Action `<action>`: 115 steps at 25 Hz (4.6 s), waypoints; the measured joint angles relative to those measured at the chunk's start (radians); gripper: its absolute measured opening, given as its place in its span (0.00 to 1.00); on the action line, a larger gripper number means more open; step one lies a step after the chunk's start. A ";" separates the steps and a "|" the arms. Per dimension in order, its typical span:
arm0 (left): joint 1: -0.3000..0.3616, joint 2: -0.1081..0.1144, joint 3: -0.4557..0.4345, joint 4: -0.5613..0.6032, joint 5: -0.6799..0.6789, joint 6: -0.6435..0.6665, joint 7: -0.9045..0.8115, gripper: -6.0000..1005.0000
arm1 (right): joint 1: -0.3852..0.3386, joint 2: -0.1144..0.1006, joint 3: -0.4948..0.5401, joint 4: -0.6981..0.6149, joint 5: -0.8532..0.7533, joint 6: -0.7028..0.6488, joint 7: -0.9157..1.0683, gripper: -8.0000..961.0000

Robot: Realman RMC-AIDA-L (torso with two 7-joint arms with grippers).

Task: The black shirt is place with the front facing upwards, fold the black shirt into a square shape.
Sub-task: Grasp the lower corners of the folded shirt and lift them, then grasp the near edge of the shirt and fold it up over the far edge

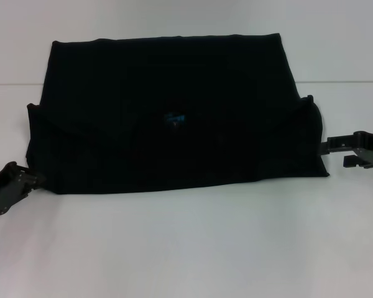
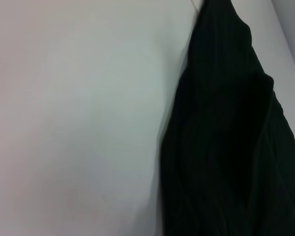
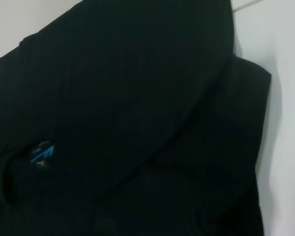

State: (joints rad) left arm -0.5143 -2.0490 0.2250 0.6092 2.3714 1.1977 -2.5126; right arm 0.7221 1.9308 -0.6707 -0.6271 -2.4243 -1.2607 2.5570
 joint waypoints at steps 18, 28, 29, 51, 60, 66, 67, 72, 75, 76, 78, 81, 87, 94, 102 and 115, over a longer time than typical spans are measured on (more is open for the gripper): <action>-0.003 0.000 -0.004 -0.004 -0.001 -0.004 0.011 0.08 | 0.052 0.044 -0.080 0.074 -0.006 0.178 0.001 0.88; 0.002 -0.002 -0.006 -0.005 -0.012 -0.004 0.017 0.08 | 0.072 0.064 -0.111 0.087 -0.009 0.204 -0.008 0.87; 0.002 -0.003 -0.006 -0.005 -0.012 -0.004 0.019 0.08 | 0.073 0.065 -0.113 0.087 -0.009 0.205 -0.011 0.87; 0.004 -0.002 -0.007 -0.005 -0.036 -0.004 0.030 0.08 | 0.066 0.065 -0.144 0.069 -0.031 0.212 -0.007 0.34; 0.005 -0.002 -0.009 -0.005 -0.049 0.008 0.061 0.08 | 0.063 0.061 -0.144 0.069 -0.032 0.199 -0.008 0.09; 0.010 0.000 -0.017 -0.006 -0.053 0.064 0.081 0.08 | 0.041 0.049 -0.139 0.026 -0.031 0.115 -0.026 0.08; 0.019 0.002 -0.038 -0.004 -0.052 0.114 0.087 0.08 | 0.033 0.046 -0.137 0.010 -0.029 0.090 -0.031 0.08; 0.056 0.004 -0.070 0.012 -0.046 0.207 0.089 0.08 | -0.014 0.033 -0.132 -0.064 -0.024 -0.032 -0.054 0.08; 0.096 -0.001 -0.089 0.033 -0.044 0.271 0.086 0.08 | -0.039 0.023 -0.127 -0.073 -0.024 -0.115 -0.095 0.08; 0.112 -0.002 -0.097 0.038 -0.043 0.293 0.085 0.08 | -0.045 0.020 -0.125 -0.073 -0.025 -0.140 -0.111 0.08; 0.137 -0.003 -0.108 0.043 -0.041 0.334 0.085 0.08 | -0.056 0.016 -0.123 -0.071 -0.027 -0.180 -0.135 0.08; 0.176 -0.003 -0.129 0.046 -0.040 0.406 0.081 0.08 | -0.073 0.015 -0.121 -0.065 -0.027 -0.227 -0.164 0.08; 0.218 -0.008 -0.142 0.046 0.036 0.498 0.081 0.08 | -0.097 0.015 -0.123 -0.062 -0.028 -0.342 -0.201 0.08; 0.251 -0.021 -0.147 0.046 0.086 0.585 0.087 0.08 | -0.113 0.007 -0.126 -0.066 -0.032 -0.460 -0.225 0.08; 0.245 -0.018 -0.209 0.047 0.074 0.597 0.105 0.08 | -0.115 0.005 -0.111 -0.057 -0.028 -0.461 -0.237 0.08; 0.117 -0.001 -0.245 -0.042 -0.230 0.457 0.176 0.08 | -0.069 -0.034 0.182 0.101 0.056 -0.366 -0.252 0.08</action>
State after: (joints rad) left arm -0.3970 -2.0502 -0.0199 0.5672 2.1418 1.6546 -2.3365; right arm 0.6535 1.8971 -0.4887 -0.5260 -2.3686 -1.6267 2.3047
